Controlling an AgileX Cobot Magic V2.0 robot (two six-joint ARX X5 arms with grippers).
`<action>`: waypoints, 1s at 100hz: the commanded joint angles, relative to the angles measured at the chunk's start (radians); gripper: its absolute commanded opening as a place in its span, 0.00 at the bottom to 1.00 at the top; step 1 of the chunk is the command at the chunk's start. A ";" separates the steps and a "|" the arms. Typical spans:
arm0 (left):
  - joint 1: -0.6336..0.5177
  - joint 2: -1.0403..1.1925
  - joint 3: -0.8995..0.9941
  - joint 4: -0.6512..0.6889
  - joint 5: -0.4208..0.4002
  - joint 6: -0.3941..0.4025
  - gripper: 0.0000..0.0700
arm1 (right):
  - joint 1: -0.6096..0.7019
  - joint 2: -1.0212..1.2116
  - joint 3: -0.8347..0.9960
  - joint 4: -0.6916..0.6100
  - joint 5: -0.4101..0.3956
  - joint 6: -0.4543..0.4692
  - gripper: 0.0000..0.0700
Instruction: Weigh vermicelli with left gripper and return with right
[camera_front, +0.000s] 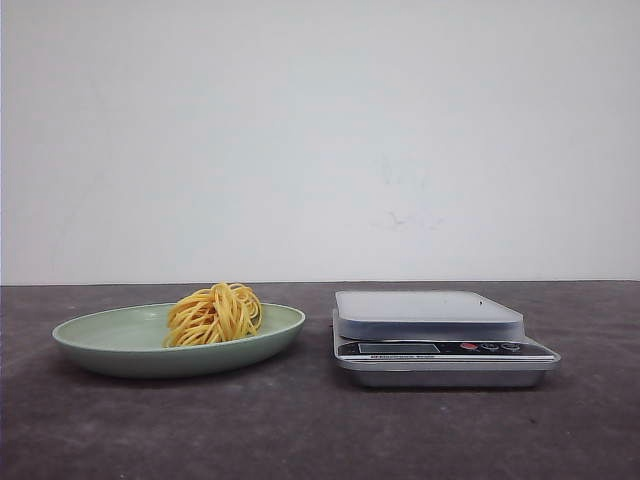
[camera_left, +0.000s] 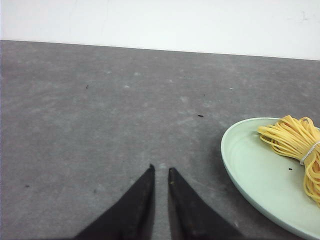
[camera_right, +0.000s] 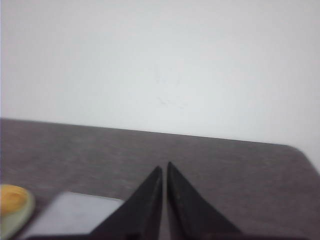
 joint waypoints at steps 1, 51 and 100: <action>0.000 -0.001 -0.019 -0.003 0.002 0.009 0.02 | -0.021 -0.023 -0.061 0.078 0.005 -0.048 0.01; 0.000 -0.001 -0.018 -0.003 0.002 0.010 0.02 | -0.049 -0.049 -0.452 0.275 0.021 -0.047 0.01; 0.000 -0.001 -0.018 -0.003 0.002 0.009 0.02 | -0.049 -0.049 -0.504 0.233 0.051 0.014 0.01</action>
